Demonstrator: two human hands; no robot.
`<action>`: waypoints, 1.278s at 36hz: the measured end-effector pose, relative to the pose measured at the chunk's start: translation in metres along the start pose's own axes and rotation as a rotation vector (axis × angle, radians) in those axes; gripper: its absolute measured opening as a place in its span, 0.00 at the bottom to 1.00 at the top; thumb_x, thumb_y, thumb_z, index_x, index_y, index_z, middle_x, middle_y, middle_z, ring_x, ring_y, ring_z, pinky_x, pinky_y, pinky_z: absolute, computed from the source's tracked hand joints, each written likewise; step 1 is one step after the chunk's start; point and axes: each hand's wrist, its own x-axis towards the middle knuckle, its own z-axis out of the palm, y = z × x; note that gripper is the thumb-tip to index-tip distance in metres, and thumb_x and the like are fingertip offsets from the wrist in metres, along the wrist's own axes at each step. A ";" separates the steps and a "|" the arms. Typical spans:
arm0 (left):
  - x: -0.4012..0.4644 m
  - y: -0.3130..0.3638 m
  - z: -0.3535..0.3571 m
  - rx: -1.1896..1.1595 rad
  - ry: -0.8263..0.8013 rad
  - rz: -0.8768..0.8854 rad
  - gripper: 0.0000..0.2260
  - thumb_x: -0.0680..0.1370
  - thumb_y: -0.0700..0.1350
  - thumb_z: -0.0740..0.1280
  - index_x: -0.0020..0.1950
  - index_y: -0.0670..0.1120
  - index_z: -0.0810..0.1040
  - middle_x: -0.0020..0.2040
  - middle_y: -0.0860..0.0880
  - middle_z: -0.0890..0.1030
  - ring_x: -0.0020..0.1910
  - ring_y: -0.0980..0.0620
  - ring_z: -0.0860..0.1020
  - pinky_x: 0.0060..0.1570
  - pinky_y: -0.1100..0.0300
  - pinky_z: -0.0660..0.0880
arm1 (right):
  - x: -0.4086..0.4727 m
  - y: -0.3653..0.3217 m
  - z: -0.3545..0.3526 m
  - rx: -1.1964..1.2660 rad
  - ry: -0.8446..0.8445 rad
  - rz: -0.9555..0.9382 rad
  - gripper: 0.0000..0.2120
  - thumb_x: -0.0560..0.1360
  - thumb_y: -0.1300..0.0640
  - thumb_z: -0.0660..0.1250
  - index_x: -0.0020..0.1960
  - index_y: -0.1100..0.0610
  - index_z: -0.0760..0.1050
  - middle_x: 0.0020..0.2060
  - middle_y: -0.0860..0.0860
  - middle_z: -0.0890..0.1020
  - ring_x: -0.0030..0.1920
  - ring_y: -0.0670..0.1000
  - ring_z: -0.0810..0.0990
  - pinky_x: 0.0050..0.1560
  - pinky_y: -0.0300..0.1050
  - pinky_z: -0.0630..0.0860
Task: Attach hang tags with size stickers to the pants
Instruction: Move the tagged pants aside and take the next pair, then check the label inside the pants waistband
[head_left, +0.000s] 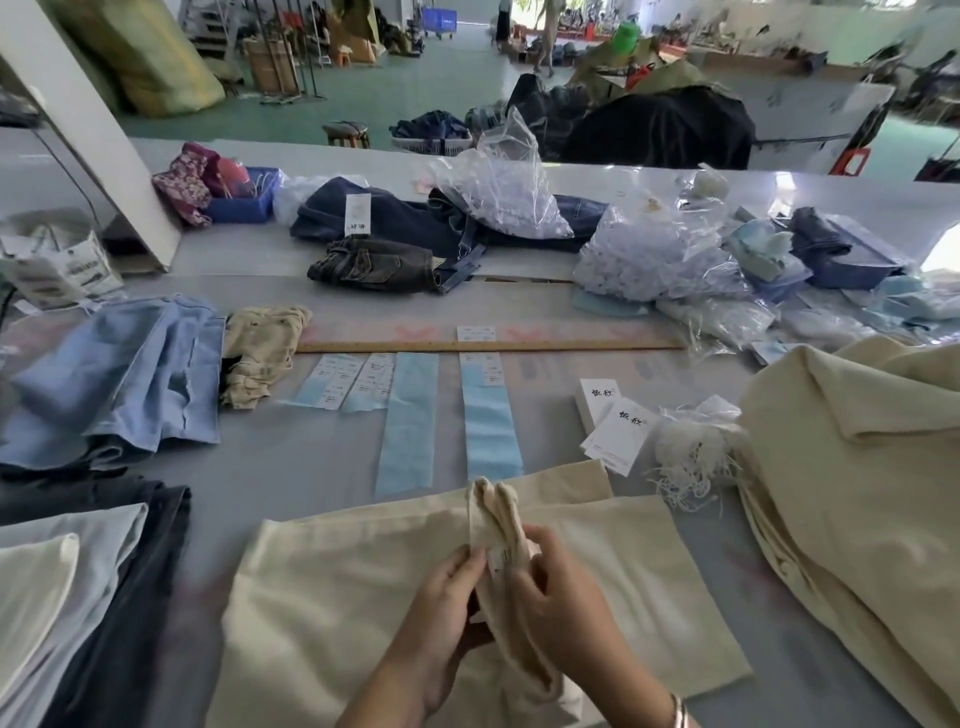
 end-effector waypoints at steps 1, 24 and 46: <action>-0.001 0.000 0.001 -0.018 0.002 -0.002 0.13 0.82 0.47 0.58 0.55 0.44 0.81 0.47 0.41 0.84 0.36 0.51 0.82 0.31 0.61 0.75 | 0.001 0.000 -0.002 0.038 0.004 0.010 0.11 0.75 0.54 0.60 0.56 0.44 0.71 0.32 0.45 0.80 0.34 0.39 0.77 0.37 0.37 0.71; -0.010 0.004 0.002 -0.066 0.016 0.093 0.10 0.78 0.35 0.61 0.52 0.39 0.82 0.49 0.36 0.83 0.46 0.41 0.83 0.41 0.54 0.79 | 0.004 -0.003 -0.025 0.240 0.000 -0.050 0.08 0.75 0.55 0.66 0.46 0.43 0.81 0.33 0.53 0.80 0.34 0.45 0.73 0.37 0.43 0.71; -0.031 -0.016 -0.003 -0.323 -0.135 0.157 0.16 0.67 0.38 0.66 0.52 0.37 0.83 0.53 0.33 0.81 0.48 0.42 0.83 0.44 0.54 0.80 | 0.034 -0.018 -0.069 0.594 -0.301 0.122 0.09 0.77 0.63 0.64 0.51 0.69 0.76 0.41 0.60 0.81 0.41 0.58 0.80 0.43 0.50 0.78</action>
